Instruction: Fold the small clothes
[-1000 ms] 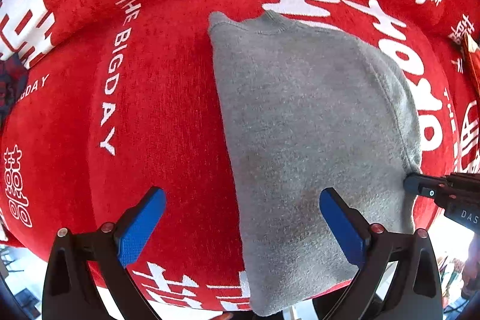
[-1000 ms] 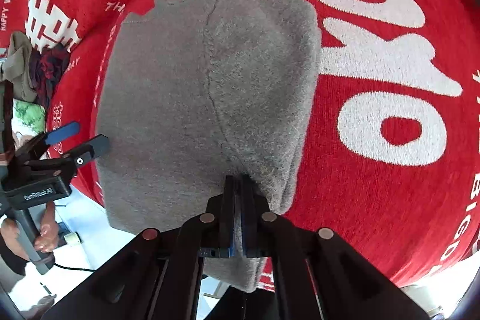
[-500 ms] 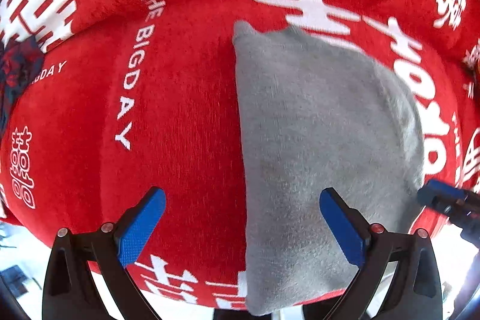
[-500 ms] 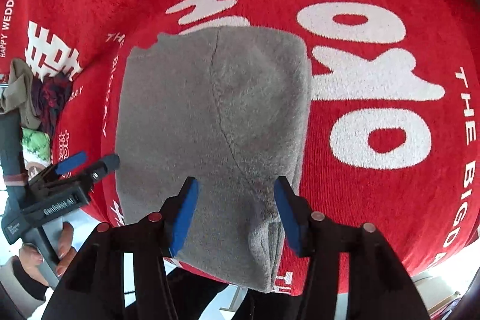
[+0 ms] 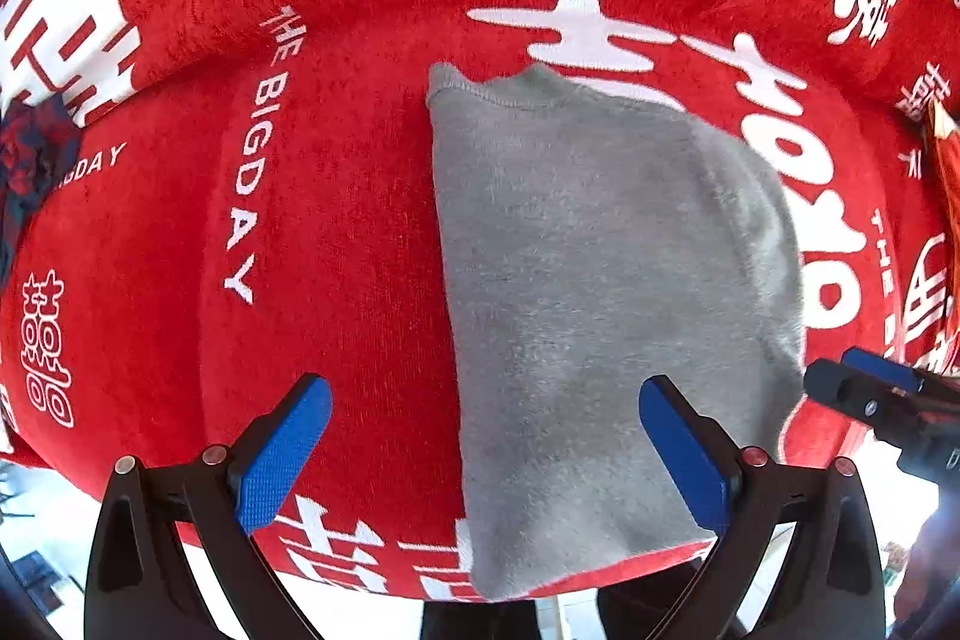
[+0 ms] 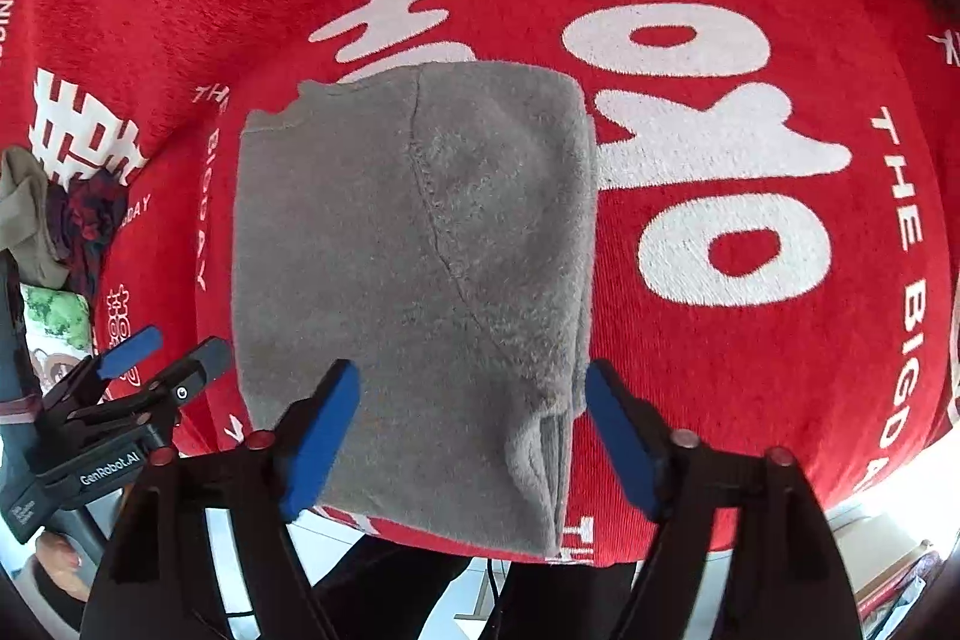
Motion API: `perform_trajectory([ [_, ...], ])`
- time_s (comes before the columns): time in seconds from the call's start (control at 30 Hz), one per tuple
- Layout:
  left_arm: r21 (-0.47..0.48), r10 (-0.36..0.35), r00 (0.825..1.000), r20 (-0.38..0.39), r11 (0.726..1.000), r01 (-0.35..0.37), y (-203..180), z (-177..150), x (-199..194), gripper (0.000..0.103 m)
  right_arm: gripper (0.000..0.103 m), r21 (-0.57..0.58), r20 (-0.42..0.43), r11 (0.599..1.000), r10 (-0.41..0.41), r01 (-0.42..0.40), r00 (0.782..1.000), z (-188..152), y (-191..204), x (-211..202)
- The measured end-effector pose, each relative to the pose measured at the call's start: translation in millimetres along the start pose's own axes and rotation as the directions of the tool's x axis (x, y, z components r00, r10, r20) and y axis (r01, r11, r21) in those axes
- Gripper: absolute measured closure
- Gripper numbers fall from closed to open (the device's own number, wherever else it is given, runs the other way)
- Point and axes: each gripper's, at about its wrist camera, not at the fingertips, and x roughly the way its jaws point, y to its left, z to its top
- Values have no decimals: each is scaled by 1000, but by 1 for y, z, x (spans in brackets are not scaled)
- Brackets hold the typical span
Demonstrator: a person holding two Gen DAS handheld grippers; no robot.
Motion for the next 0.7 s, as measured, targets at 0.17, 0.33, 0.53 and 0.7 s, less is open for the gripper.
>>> perform_trajectory([
  [0.17,-43,53,998,-29,998,-55,4,-1,-11,0,22,-5,5,998,-59,59,998,-6,7,-14],
  [0.33,-53,84,995,-57,995,-87,11,-9,-27,0,22,1,6,997,-78,78,997,-10,15,-31],
  [0.53,-51,113,990,-88,992,-118,17,-16,-41,0,22,-21,8,995,-97,97,995,-15,27,-50],
  [0.7,-36,126,989,-73,991,-129,17,-19,-57,0,22,-29,13,994,-101,102,995,-18,35,-61],
])
